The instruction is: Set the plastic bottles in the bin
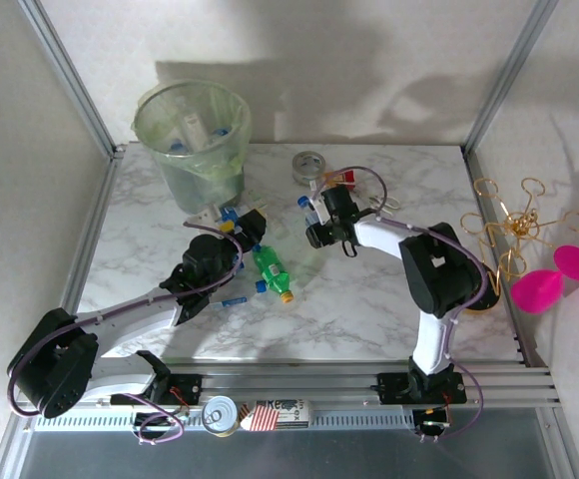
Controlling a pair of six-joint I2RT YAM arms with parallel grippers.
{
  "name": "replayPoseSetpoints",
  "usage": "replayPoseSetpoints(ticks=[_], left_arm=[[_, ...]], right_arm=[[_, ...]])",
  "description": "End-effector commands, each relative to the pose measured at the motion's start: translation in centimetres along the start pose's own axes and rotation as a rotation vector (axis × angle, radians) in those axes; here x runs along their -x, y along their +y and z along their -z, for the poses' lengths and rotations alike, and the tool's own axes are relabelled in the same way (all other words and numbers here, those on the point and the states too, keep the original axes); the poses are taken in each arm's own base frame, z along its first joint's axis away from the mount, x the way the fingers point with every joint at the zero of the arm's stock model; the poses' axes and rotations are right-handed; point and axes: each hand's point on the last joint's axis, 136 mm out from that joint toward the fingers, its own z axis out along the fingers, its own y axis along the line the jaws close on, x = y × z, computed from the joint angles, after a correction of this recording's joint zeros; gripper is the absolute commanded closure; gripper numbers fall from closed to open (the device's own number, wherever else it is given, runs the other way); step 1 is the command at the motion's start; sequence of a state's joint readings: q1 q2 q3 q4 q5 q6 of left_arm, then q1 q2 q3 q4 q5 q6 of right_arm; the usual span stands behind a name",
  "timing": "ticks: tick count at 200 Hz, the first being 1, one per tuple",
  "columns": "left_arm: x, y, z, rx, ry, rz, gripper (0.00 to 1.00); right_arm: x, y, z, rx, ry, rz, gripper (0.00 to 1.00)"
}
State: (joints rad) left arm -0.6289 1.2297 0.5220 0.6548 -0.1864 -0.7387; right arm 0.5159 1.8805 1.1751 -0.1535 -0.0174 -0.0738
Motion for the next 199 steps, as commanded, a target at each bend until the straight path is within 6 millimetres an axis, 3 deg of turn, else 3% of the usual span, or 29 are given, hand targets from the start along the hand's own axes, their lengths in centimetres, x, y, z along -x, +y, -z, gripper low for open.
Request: replayPoseSetpoints(ticks=[1,31,70,94,119,125,159,179,199], left_arm=[[0.8,-3.2,0.0,-0.098,-0.006,0.038,0.0],[0.8,-5.5,-0.2,-0.157,0.011,0.047,0.0],[1.1,-8.5,-0.2,-0.229,0.032,0.07,0.0],[1.0,-8.7,-0.5,-0.226,0.035,0.07,0.0],[0.8,-7.8,-0.8,-0.185,0.03,0.083,0.0],[0.7,-7.6,-0.8,-0.179,0.029,0.086,0.0],[0.6,-7.5,-0.9,-0.177,0.028,0.09,0.02],[0.6,-7.3,-0.9,-0.172,0.024,0.091,0.08],[0.6,-7.2,-0.9,-0.176,0.019,0.095,0.2]], right_arm=[[5.0,2.8,4.4,0.123,-0.222,-0.001,0.49],[7.2,6.5,8.7,0.301,-0.378,0.008,0.5],[8.8,10.8,12.8,0.451,-0.486,0.048,0.52],[9.2,13.8,15.4,0.558,-0.583,0.071,0.53],[9.4,15.0,16.7,0.579,-0.638,0.086,0.53],[9.1,16.4,17.1,0.607,-0.636,0.104,0.53],[8.6,18.3,17.4,0.651,-0.632,0.134,0.53],[8.5,18.6,17.5,0.652,-0.634,0.142,0.53],[8.5,18.7,17.7,0.653,-0.641,0.144,0.53]])
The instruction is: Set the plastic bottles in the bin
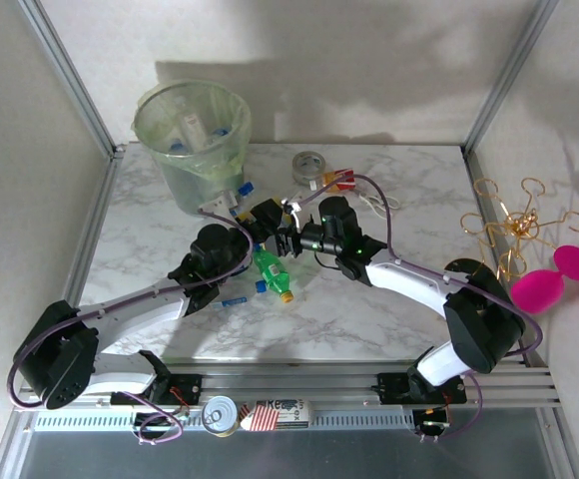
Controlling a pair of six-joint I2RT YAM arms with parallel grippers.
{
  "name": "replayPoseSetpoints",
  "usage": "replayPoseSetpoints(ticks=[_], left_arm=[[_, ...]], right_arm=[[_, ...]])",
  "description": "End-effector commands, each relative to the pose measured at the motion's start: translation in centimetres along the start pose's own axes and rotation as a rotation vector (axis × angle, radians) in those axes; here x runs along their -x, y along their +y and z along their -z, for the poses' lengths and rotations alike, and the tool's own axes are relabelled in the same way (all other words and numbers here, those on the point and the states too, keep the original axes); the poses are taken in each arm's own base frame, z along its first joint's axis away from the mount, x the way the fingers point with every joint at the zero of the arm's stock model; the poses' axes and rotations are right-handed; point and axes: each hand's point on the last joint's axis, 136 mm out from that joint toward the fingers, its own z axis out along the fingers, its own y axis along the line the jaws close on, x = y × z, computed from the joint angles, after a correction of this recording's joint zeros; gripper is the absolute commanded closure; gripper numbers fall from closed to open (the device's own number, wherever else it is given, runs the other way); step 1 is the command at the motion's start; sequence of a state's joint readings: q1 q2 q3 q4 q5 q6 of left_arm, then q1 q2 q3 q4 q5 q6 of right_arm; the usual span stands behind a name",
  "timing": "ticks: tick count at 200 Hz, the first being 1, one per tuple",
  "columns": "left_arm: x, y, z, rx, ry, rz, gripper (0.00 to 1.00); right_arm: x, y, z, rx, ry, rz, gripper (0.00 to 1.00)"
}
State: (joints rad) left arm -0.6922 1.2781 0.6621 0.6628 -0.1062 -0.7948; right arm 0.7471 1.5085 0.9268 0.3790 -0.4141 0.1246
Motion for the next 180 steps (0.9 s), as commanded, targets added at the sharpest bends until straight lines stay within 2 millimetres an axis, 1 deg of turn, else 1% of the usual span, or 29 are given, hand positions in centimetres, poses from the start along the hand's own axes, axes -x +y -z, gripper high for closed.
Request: replayPoseSetpoints(ticks=[1,40,77,87,112,123,139,149,161,180], left_arm=[[0.5,-0.4,0.0,-0.011,-0.03,0.016,0.21],[0.5,-0.3,0.1,-0.013,-0.036,0.021,0.43],[0.7,-0.3,0.2,-0.008,-0.042,0.017,0.51],[0.9,-0.2,0.2,-0.003,-0.05,0.015,0.53],[1.7,-0.5,0.3,-0.004,-0.076,0.006,0.55],[2.3,-0.7,0.4,-0.004,-0.091,-0.002,0.56],[3.3,-1.0,0.3,-0.002,-0.11,-0.016,0.56],[4.2,-1.2,0.3,0.0,-0.128,-0.029,0.56],[5.5,-1.7,0.2,0.001,-0.149,-0.055,0.56],[8.0,-2.6,-0.1,0.011,-0.179,-0.11,0.56]], right_arm=[[1.4,2.2,0.5,0.06,-0.053,0.037,0.53],[1.4,2.3,0.6,0.06,-0.058,0.044,0.53],[1.5,2.3,0.7,0.057,-0.06,0.044,0.5],[1.4,2.2,0.6,0.053,-0.06,0.04,0.46],[1.4,1.9,0.9,0.031,-0.066,0.034,0.31],[1.4,1.8,1.1,0.023,-0.073,0.029,0.21],[1.4,1.8,1.6,0.009,-0.086,0.023,0.11],[1.3,1.7,1.9,-0.003,-0.094,0.019,0.02],[1.2,1.5,2.2,-0.017,-0.1,0.018,0.01],[0.9,1.1,2.5,-0.05,-0.101,0.012,0.01]])
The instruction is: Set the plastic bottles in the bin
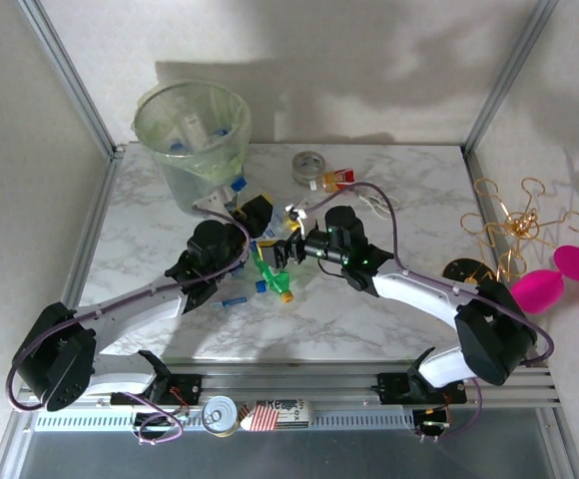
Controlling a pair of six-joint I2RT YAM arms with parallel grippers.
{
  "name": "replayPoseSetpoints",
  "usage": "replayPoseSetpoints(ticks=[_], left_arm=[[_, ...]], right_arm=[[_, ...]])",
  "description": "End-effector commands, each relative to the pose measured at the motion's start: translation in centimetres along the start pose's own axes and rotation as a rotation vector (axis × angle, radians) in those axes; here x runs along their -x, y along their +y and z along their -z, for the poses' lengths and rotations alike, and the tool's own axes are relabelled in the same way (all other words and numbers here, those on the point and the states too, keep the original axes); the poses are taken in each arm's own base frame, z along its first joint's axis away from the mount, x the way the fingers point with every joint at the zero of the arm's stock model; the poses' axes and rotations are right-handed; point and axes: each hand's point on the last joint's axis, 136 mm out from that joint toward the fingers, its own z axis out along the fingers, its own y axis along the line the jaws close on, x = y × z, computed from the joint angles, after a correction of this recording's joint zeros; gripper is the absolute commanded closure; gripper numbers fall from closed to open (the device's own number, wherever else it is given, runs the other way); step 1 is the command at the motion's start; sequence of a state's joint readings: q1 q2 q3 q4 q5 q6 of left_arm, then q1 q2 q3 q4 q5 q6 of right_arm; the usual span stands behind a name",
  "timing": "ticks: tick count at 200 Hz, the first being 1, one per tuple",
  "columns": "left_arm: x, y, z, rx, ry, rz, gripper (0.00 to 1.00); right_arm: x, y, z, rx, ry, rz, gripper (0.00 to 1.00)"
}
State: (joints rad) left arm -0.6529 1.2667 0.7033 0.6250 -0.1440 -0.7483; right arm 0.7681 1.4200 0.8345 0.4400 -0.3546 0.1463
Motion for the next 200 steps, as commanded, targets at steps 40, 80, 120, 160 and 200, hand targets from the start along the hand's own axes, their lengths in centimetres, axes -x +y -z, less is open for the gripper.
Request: replayPoseSetpoints(ticks=[40,80,120,160,200], left_arm=[[11.7,-3.8,-0.8,-0.026,-0.177,-0.152,0.56],[19.2,-4.3,-0.5,0.075,-0.292,-0.303,0.56],[24.2,-3.4,-1.2,0.199,-0.329,-0.435,0.55],[26.7,0.8,-3.3,0.401,-0.323,-0.542,0.55],[27.9,5.5,-5.9,0.537,-0.272,-0.573,0.56]], right_arm=[[-0.4,-2.4,1.2,-0.168,-0.016,-0.019,0.01],[-1.5,-5.8,2.5,-0.375,0.0,-0.048,0.01],[-1.8,-7.4,3.4,-0.473,0.007,-0.052,0.01],[-1.9,-7.4,3.5,-0.477,0.011,-0.053,0.01],[-2.2,-7.3,3.5,-0.473,0.03,-0.052,0.01]])
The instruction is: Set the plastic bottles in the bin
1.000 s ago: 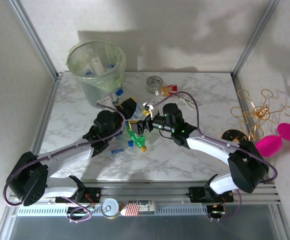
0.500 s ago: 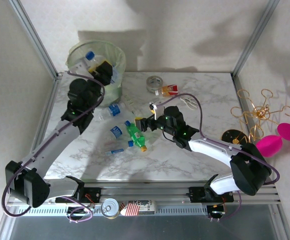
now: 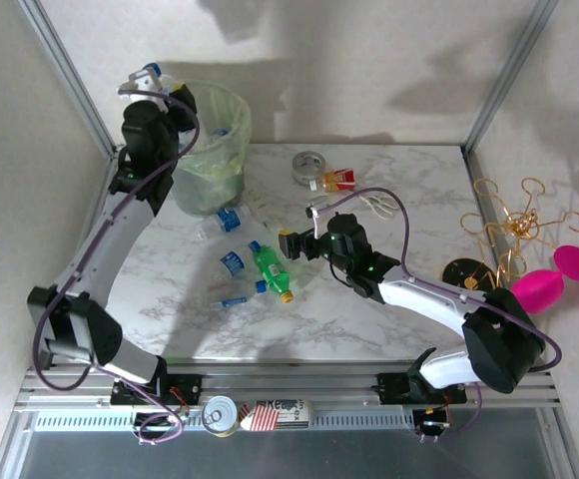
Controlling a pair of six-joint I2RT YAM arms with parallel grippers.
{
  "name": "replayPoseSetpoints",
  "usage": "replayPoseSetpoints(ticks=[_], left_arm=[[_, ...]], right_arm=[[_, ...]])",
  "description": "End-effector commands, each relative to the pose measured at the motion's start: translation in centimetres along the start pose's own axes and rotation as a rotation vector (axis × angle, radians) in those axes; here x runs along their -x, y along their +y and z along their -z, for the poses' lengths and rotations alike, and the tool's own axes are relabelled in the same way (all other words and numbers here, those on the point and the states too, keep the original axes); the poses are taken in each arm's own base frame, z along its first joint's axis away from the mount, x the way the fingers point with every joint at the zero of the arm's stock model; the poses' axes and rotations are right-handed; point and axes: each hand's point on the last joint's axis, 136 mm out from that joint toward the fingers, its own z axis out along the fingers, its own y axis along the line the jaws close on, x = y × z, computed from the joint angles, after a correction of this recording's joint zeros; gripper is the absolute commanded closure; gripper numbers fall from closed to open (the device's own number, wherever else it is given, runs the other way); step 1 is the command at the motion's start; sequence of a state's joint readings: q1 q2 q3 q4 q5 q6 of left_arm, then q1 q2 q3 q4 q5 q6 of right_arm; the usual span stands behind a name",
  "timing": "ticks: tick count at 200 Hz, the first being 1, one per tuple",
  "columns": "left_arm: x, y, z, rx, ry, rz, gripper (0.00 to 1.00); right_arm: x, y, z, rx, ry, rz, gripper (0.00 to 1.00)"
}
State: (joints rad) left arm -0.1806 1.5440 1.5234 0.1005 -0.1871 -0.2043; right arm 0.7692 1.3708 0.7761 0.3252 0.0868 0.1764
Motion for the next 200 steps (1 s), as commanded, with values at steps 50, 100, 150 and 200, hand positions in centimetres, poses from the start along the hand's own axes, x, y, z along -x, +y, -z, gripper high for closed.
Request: replayPoseSetpoints(ticks=[50,100,150,200], left_arm=[[-5.0,4.5,-5.2,0.138,0.181,-0.093,0.52],[-7.2,4.9,-6.1,0.145,0.232,-0.096,0.48],[-5.7,4.7,-5.6,0.149,0.213,-0.07,0.01],[-1.7,2.4,-3.1,0.048,0.146,-0.002,0.0]], right_arm=[[0.4,-0.3,0.6,-0.025,-0.006,-0.004,0.01],[0.5,-0.6,0.8,-0.041,-0.001,0.01,0.01],[0.4,-0.9,1.1,-0.059,-0.004,0.013,0.01],[0.2,-1.8,0.8,-0.105,0.01,0.041,0.01]])
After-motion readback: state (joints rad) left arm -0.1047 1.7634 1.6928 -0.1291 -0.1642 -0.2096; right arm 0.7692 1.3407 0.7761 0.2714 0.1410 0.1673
